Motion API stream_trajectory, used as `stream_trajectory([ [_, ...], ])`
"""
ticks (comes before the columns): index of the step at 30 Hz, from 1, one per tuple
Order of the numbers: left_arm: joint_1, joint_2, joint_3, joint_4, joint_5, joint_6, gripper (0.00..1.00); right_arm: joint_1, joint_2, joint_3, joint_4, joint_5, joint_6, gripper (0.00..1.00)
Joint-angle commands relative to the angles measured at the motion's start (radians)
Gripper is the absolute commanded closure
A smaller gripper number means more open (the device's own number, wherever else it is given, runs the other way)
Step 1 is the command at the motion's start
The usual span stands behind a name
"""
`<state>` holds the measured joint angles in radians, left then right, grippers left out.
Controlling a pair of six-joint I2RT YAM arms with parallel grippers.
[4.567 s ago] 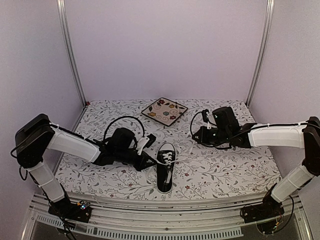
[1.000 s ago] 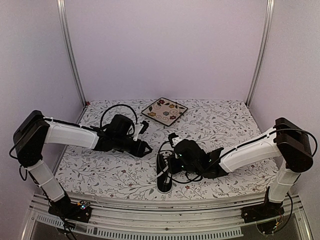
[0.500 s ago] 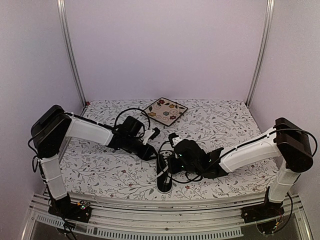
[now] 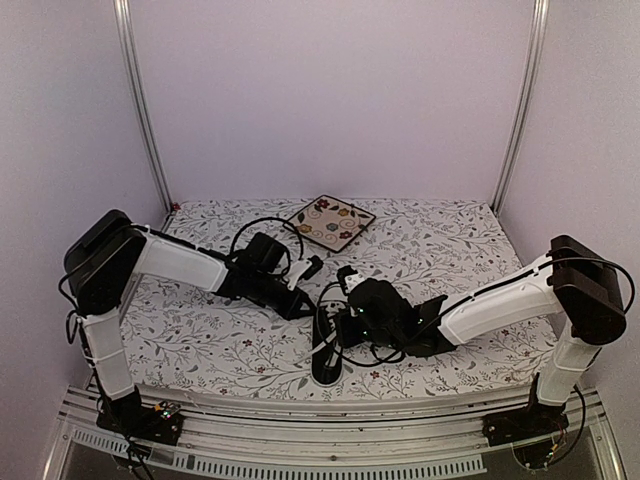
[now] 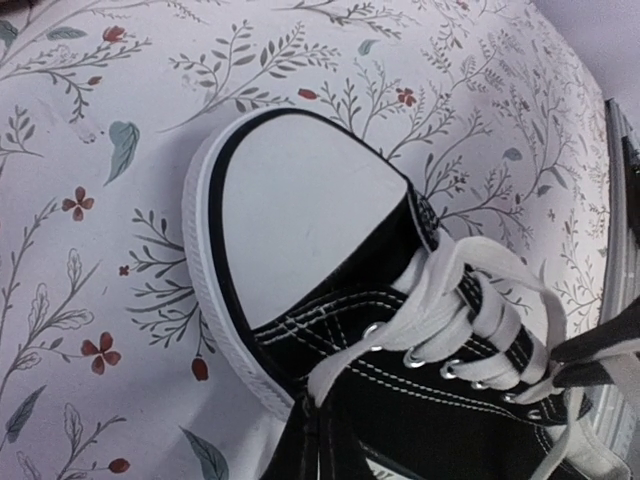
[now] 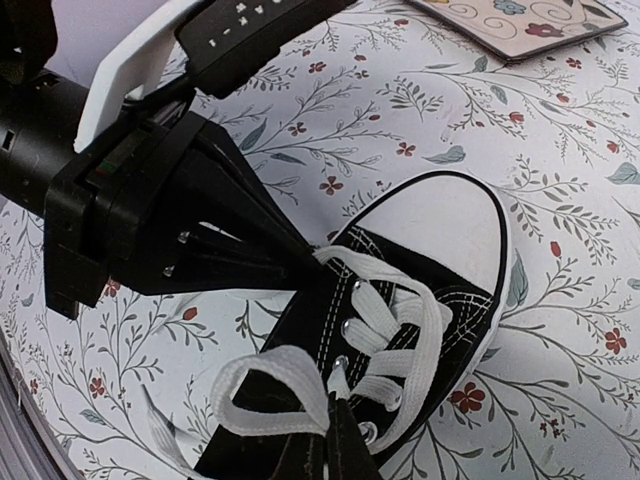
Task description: Tie the shoes
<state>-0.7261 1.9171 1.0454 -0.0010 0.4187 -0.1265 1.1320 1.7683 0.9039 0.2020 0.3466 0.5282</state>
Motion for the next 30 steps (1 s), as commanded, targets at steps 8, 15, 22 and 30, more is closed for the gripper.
stream_trajectory([
  [8, -0.010, -0.219, -0.177, 0.076, 0.117, -0.190, 1.00, -0.010, -0.011, 0.048, -0.027, -0.016, 0.030, 0.98],
  [15, -0.071, -0.369, -0.263, 0.023, 0.201, -0.381, 1.00, -0.051, -0.007, 0.080, -0.040, -0.098, 0.059, 0.98],
  [22, -0.170, -0.397, -0.298, 0.151, 0.300, -0.658, 1.00, -0.076, -0.004, 0.101, -0.041, -0.157, 0.067, 0.98],
  [30, -0.304, -0.293, -0.197, 0.347, 0.289, -0.811, 1.00, -0.092, 0.007, 0.108, -0.044, -0.183, 0.076, 0.98],
])
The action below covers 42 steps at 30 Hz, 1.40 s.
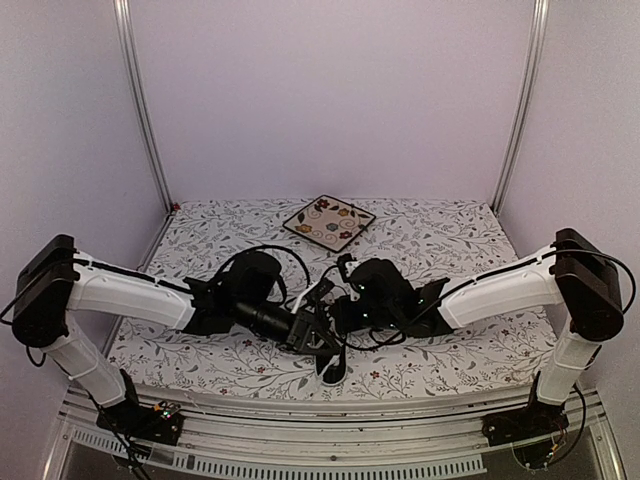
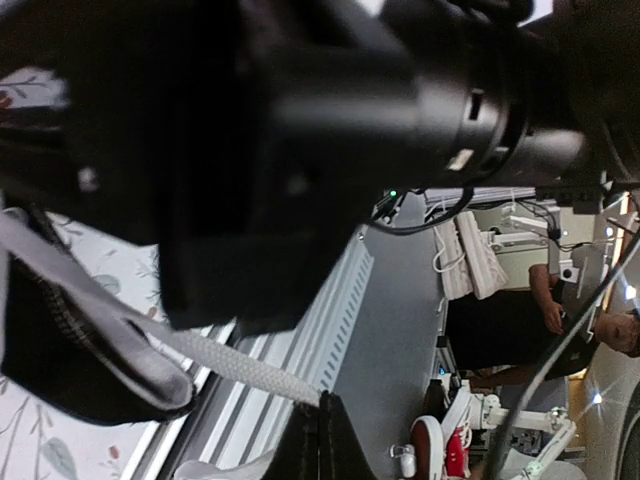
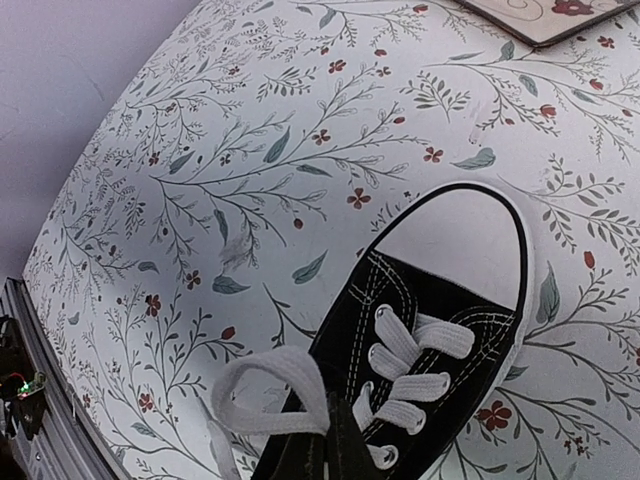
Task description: Tie the shoes
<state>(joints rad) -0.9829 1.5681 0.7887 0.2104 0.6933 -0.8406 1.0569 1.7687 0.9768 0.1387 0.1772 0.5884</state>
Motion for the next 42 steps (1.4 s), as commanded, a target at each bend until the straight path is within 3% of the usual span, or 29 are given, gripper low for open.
stream_trajectory([
  [1, -0.054, 0.077, 0.071, 0.145, 0.014, -0.105, 1.00, -0.019, 0.007, 0.036, 0.019, -0.015, 0.018, 0.98],
  [4, -0.066, 0.127, 0.077, 0.188, 0.017, -0.130, 0.96, -0.026, 0.008, 0.036, 0.019, -0.017, 0.021, 0.98],
  [6, -0.067, 0.144, 0.076, 0.186, 0.013, -0.129, 0.77, -0.027, 0.005, 0.036, 0.019, -0.019, 0.025, 0.98],
  [8, -0.068, 0.143, 0.078, 0.133, -0.012, -0.102, 0.67, -0.030, 0.003, 0.036, 0.019, -0.018, 0.026, 0.98],
  [15, -0.049, -0.003, 0.048, -0.160, -0.295, 0.100, 0.53, -0.033, -0.007, 0.031, 0.026, -0.029, 0.022, 0.98],
  [21, 0.050, -0.135, -0.071, -0.216, -0.407, 0.142, 0.49, -0.035, -0.018, 0.003, 0.074, -0.060, 0.009, 0.98],
  [27, 0.129, -0.162, -0.070, -0.067, -0.395, 0.137, 0.42, -0.034, -0.031, -0.028, 0.136, -0.106, -0.022, 0.98],
  [34, 0.163, -0.045, 0.043, 0.041, -0.349, 0.147, 0.35, -0.034, -0.025, -0.043, 0.172, -0.161, -0.050, 0.98],
  [42, 0.168, 0.101, 0.157, 0.034, -0.311, 0.145, 0.38, -0.033, -0.023, -0.048, 0.181, -0.169, -0.058, 0.98],
])
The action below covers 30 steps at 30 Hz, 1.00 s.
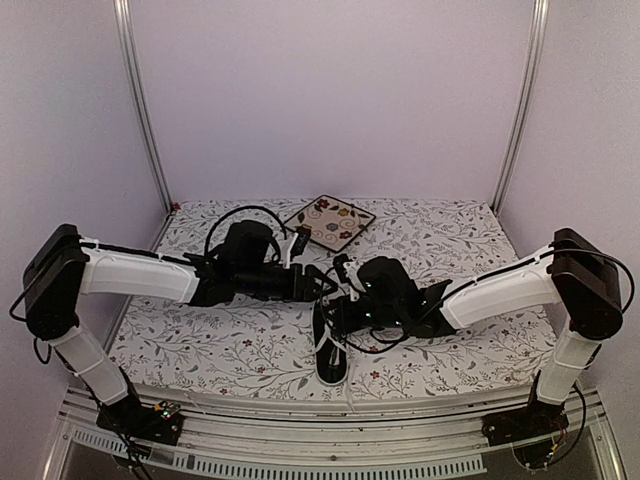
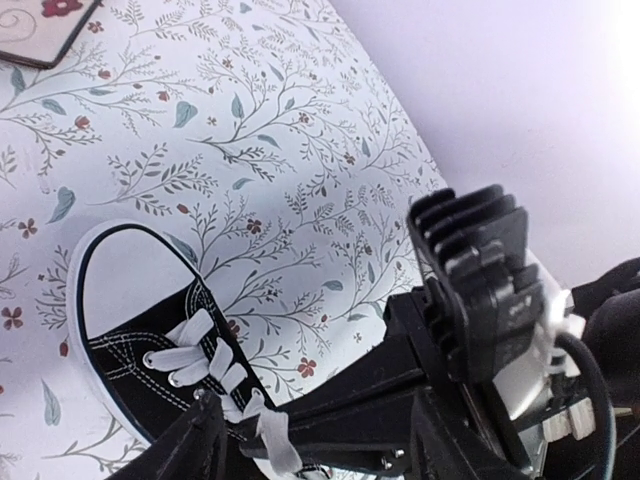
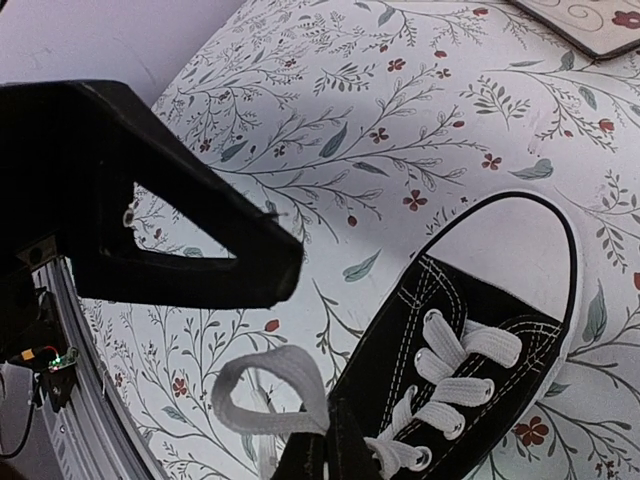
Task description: Tie the shoes
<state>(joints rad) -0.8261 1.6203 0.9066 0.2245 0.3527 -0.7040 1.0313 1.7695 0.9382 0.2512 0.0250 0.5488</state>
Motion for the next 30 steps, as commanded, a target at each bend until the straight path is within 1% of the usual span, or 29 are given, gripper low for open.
stream_trajectory([
  [1, 0.011, 0.059, 0.046, 0.019, 0.031, 0.006, 0.43, -0.007, -0.024, -0.010, 0.069, -0.017, -0.017, 0.98],
  [4, 0.010, 0.076, 0.051, 0.022, 0.040, -0.002, 0.60, -0.007, -0.020, -0.011, 0.072, -0.018, -0.017, 0.98],
  [6, 0.011, 0.079, 0.047, 0.025, 0.046, -0.011, 0.66, -0.008, -0.020, -0.011, 0.073, -0.019, -0.019, 0.98],
  [9, 0.010, 0.081, 0.042, 0.009, 0.044, -0.020, 0.70, -0.008, -0.018, -0.012, 0.074, -0.018, -0.021, 0.98],
  [10, 0.009, 0.082, 0.037, 0.014, 0.048, -0.023, 0.74, -0.007, -0.018, -0.011, 0.073, -0.017, -0.022, 0.98],
  [14, 0.007, 0.075, 0.003, 0.062, 0.064, -0.035, 1.00, -0.007, -0.021, -0.012, 0.071, -0.014, -0.023, 0.98],
  [15, 0.007, 0.070, -0.003, 0.071, 0.062, -0.037, 1.00, -0.007, -0.024, -0.014, 0.071, -0.010, -0.021, 0.98],
  [16, 0.007, 0.064, -0.009, 0.077, 0.058, -0.036, 1.00, -0.007, -0.032, -0.019, 0.070, -0.009, -0.021, 0.96],
  [17, 0.007, 0.059, -0.013, 0.080, 0.055, -0.034, 1.00, -0.007, -0.042, -0.024, 0.069, -0.007, -0.022, 0.88],
  [18, 0.007, 0.054, -0.018, 0.080, 0.050, -0.032, 1.00, -0.007, -0.062, -0.035, 0.068, -0.008, -0.025, 0.76],
  [20, 0.008, 0.047, -0.026, 0.083, 0.046, -0.031, 1.00, -0.007, -0.105, -0.061, 0.063, -0.009, -0.034, 0.57],
  [22, 0.008, 0.041, -0.036, 0.086, 0.045, -0.032, 1.00, -0.008, -0.156, -0.093, 0.055, -0.016, -0.045, 0.42],
  [24, 0.008, 0.038, -0.046, 0.094, 0.047, -0.033, 1.00, -0.008, -0.203, -0.133, 0.041, -0.023, -0.052, 0.33],
  [26, 0.007, 0.035, -0.057, 0.105, 0.051, -0.039, 1.00, -0.007, -0.236, -0.170, 0.030, -0.051, -0.060, 0.27],
  [27, 0.008, 0.033, -0.061, 0.110, 0.052, -0.043, 1.00, -0.007, -0.244, -0.186, 0.026, -0.068, -0.061, 0.26],
  [28, 0.008, 0.031, -0.069, 0.116, 0.053, -0.046, 1.00, -0.007, -0.247, -0.204, 0.023, -0.084, -0.058, 0.29],
  [30, 0.006, 0.027, -0.080, 0.123, 0.054, -0.050, 1.00, -0.007, -0.244, -0.238, 0.032, -0.125, -0.046, 0.36],
])
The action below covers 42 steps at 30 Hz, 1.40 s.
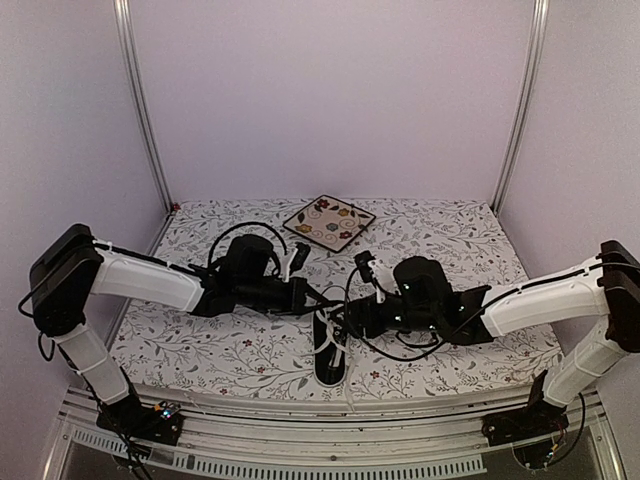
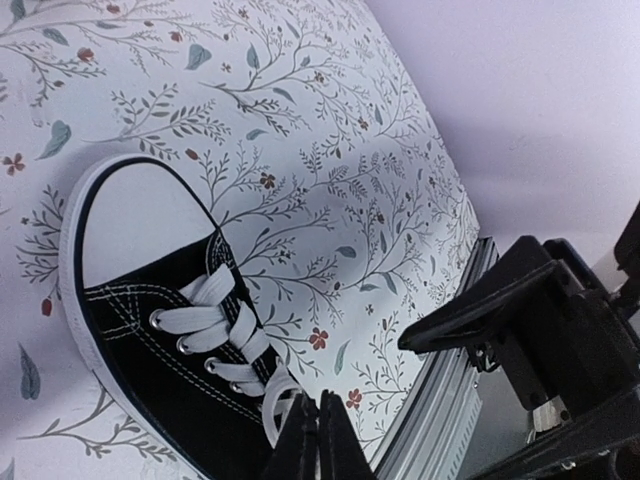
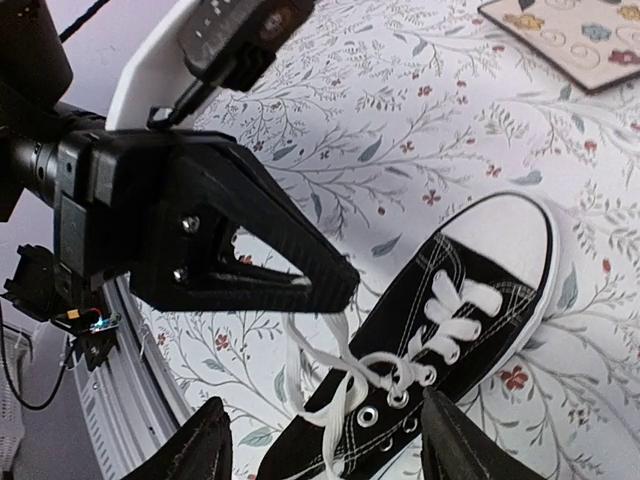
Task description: Tie the shoes
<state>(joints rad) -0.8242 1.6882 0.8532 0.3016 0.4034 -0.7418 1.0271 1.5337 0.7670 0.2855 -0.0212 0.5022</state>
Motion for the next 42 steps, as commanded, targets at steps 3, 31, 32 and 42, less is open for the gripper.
stream_trajectory([
  [3, 0.001, -0.045, -0.041, 0.050, 0.003, -0.018, 1.00, -0.004, 0.003, -0.109, 0.041, -0.148, 0.026, 0.41],
  [31, -0.037, -0.060, -0.053, 0.002, -0.028, -0.035, 1.00, -0.023, 0.166, -0.202, 0.237, -0.218, -0.051, 0.57],
  [32, -0.039, -0.061, -0.052, 0.001, -0.029, -0.035, 1.00, -0.025, 0.172, -0.195, 0.237, -0.217, -0.055, 0.60],
  [42, -0.063, -0.074, -0.080, -0.013, -0.053, -0.031, 1.00, -0.037, 0.091, -0.188, 0.191, -0.171, -0.070, 0.98],
])
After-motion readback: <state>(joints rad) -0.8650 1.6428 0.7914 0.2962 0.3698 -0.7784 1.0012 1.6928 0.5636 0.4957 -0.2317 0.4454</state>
